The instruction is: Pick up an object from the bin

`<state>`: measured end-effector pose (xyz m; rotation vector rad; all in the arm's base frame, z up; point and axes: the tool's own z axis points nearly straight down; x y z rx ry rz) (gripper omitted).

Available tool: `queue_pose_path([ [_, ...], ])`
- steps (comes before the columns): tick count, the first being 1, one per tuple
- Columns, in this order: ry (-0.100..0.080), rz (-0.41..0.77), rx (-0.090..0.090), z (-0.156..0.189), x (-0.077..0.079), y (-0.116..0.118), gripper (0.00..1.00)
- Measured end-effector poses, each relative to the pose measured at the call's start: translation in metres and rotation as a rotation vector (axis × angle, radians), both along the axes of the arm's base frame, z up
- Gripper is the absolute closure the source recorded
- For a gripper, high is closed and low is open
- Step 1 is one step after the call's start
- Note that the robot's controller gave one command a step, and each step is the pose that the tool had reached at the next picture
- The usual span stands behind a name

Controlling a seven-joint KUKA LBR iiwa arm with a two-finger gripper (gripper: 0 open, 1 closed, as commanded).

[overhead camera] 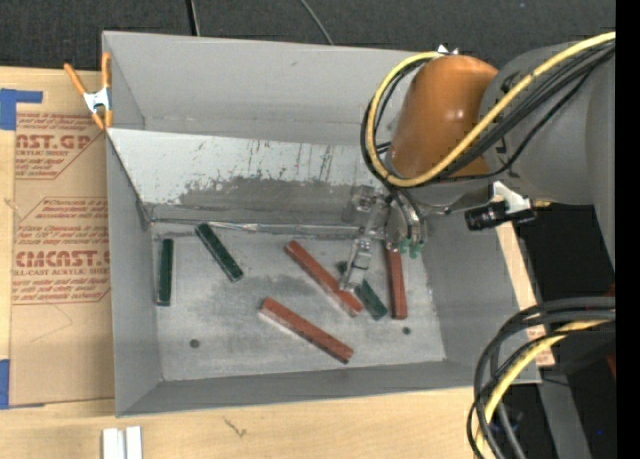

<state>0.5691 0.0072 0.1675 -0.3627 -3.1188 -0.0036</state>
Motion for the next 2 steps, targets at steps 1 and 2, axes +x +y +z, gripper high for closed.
queue_pose_path([
  [1, -0.003, -0.001, -0.002, 0.001, 0.001, -0.001, 0.00],
  [2, -0.010, 0.001, -0.003, -0.046, -0.003, -0.007, 0.00],
])
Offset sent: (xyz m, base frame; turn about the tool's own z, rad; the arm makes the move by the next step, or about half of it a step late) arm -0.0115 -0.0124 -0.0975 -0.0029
